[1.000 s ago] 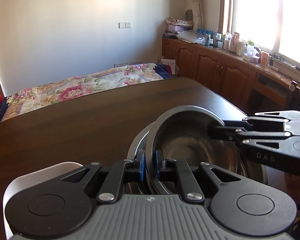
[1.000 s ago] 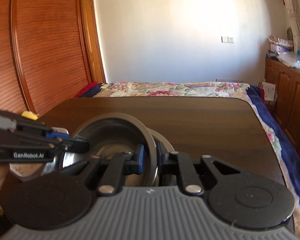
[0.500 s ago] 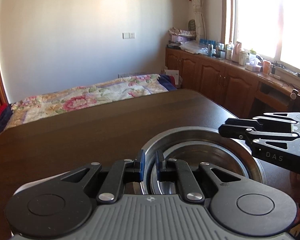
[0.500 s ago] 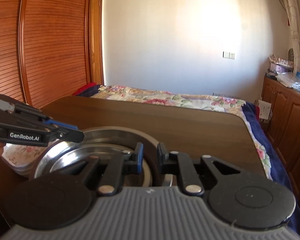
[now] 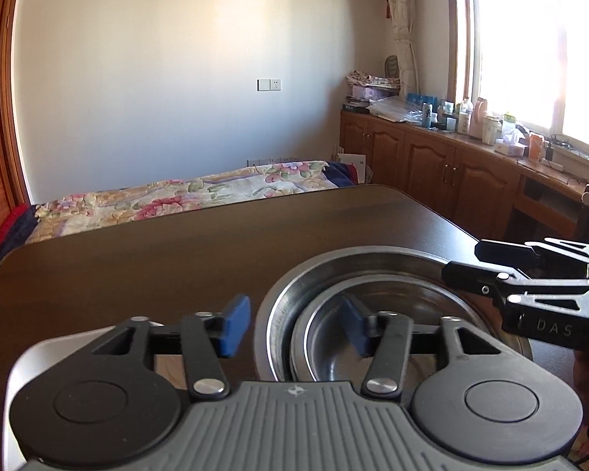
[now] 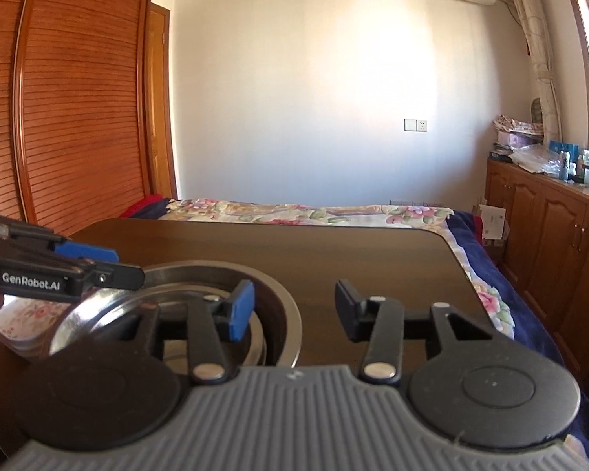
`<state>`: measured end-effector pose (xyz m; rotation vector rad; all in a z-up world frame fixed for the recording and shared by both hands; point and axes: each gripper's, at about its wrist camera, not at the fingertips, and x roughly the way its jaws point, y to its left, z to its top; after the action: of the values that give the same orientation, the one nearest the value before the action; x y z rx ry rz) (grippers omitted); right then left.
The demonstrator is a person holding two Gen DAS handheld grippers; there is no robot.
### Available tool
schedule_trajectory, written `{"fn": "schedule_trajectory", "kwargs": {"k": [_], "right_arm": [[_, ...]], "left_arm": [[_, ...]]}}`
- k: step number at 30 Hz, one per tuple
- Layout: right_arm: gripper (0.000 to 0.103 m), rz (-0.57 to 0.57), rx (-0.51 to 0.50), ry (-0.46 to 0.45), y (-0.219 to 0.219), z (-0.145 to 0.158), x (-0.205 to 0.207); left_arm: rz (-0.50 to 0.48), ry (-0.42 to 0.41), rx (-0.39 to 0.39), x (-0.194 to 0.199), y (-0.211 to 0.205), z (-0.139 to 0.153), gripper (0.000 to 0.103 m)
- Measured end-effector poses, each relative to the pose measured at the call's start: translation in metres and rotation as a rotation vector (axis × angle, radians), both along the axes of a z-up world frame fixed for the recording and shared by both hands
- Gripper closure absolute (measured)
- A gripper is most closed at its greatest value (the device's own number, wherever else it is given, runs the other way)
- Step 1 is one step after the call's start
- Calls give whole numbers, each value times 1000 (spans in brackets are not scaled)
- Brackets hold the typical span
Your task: Organize plates and bowls
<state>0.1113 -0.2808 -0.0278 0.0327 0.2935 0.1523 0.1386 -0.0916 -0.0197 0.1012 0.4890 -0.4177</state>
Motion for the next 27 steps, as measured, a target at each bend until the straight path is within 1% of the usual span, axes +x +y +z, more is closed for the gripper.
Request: {"fn": "schedule_trajectory", "kwargs": {"k": [2,6,7,9,11,13,15,17,19,22,24,26,27], "right_arm": [[51,-3,3,3,1,-2,0],[47,-15,9,11,1,-6,-1],[45,-15,14,15,0,-7,-1],[36,-18,19,19,0,-9,-2],[25,-22,18,16,0,-11,-3],[18,-24,15,12,1,-13,-6],[17,-23,12,17,2,-14,-6],[9,-21,10,16,2,-16,-7],[4,-36,1,5,3,-13,-8],[1,-38,-8,7,6,-13,-9],[0,-31,4,11,5,-13,-11],[0,-25,24,7,5,-12,-11],[0,-25,18,6,6,-13,-11]], "left_arm": [[7,-6,-4,-1,-1,-2,29],[21,-32,9,-8,-3,-6,17],[24,-38,11,-9,-4,-7,13],[28,-44,4,-11,-3,-8,11],[35,-41,-11,-13,0,-11,7],[50,-41,-20,-15,2,-13,6],[68,-47,-13,-14,2,-13,5],[62,-47,-12,-16,2,-15,5],[66,-43,-17,-16,3,-16,5],[67,-28,-27,-17,7,-18,5],[75,-28,-27,-18,8,-20,5],[73,-30,-31,-18,8,-21,8],[69,-29,-36,-19,9,-22,10]]}}
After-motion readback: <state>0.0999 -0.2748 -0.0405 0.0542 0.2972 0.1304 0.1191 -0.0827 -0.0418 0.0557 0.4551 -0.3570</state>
